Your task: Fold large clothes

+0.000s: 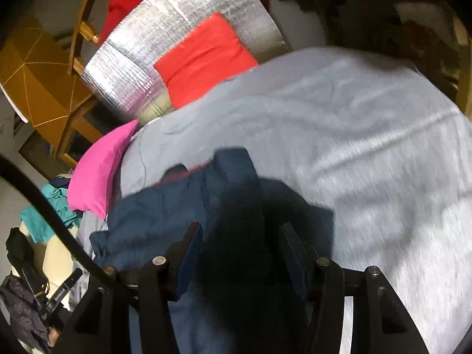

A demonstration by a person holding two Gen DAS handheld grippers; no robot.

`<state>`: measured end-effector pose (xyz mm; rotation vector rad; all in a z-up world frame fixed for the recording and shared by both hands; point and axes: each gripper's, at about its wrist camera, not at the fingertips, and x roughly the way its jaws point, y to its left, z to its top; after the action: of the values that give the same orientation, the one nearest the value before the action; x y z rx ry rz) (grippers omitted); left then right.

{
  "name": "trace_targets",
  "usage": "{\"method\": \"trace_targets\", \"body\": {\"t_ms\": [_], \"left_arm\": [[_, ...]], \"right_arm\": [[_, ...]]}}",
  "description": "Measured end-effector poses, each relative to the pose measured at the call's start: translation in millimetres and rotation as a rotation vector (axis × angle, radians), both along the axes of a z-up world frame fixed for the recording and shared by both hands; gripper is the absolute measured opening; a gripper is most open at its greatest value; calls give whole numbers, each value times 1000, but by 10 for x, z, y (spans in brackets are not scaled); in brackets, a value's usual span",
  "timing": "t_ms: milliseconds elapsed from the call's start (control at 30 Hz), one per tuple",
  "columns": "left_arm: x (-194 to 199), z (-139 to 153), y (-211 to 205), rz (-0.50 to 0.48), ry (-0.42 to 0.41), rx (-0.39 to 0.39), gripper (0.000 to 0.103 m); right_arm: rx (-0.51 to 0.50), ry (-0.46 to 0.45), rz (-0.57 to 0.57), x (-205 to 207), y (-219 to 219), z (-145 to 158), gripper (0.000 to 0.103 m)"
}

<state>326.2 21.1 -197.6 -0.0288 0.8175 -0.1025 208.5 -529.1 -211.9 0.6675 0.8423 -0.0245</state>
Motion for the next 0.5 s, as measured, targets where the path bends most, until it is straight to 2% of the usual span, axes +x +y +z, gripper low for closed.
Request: {"method": "trace_targets", "body": {"t_ms": [67, 200, 333, 500], "left_arm": [[-45, -55, 142, 14, 33, -24, 90], [-132, -219, 459, 43, 134, -152, 90], [-323, -349, 618, 44, 194, -258, 90], [-541, -464, 611, 21, 227, -292, 90]], "right_arm": [[-3, 7, -2, -152, -9, -24, 58], [53, -12, -25, -519, -26, -46, 74], [128, -6, -7, -733, 13, -152, 75], [71, 38, 7, -772, 189, -241, 75]]}}
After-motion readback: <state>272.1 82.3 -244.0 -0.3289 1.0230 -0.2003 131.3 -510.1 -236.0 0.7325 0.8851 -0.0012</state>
